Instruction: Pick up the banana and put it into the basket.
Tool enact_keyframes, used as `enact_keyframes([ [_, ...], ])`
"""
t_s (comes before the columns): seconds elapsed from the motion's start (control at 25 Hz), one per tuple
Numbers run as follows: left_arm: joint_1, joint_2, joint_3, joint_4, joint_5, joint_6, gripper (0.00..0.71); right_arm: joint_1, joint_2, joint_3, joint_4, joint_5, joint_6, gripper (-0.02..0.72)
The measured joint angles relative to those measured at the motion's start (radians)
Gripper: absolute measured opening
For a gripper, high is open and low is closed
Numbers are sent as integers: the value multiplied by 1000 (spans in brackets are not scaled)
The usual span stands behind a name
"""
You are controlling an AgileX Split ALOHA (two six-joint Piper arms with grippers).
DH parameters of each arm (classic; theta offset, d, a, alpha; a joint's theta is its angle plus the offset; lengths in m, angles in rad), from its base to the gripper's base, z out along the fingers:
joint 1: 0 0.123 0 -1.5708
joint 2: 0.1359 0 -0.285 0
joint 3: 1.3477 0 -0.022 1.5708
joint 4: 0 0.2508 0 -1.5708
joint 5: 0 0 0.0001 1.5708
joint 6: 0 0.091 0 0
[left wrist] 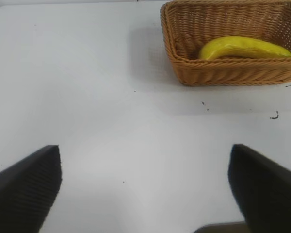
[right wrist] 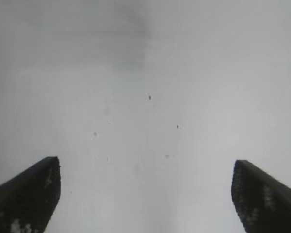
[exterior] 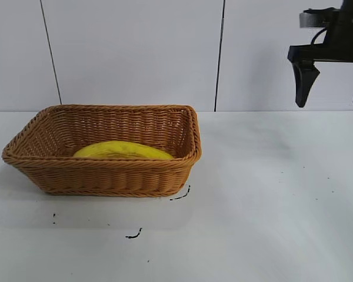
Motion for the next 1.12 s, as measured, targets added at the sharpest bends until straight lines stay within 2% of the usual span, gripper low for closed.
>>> enact_keyframes([
  [0.36, 0, 0, 0, 0, 0, 0, 693, 0, -453, 487, 13, -12, -3, 657],
  [0.6, 0, 0, 0, 0, 0, 0, 693, 0, -817, 758, 47, -152, -3, 657],
  [0.76, 0, 0, 0, 0, 0, 0, 693, 0, -1071, 798, 49, -185, -3, 657],
  [1.12, 0, 0, 0, 0, 0, 0, 693, 0, -1537, 801, 50, -187, -3, 657],
])
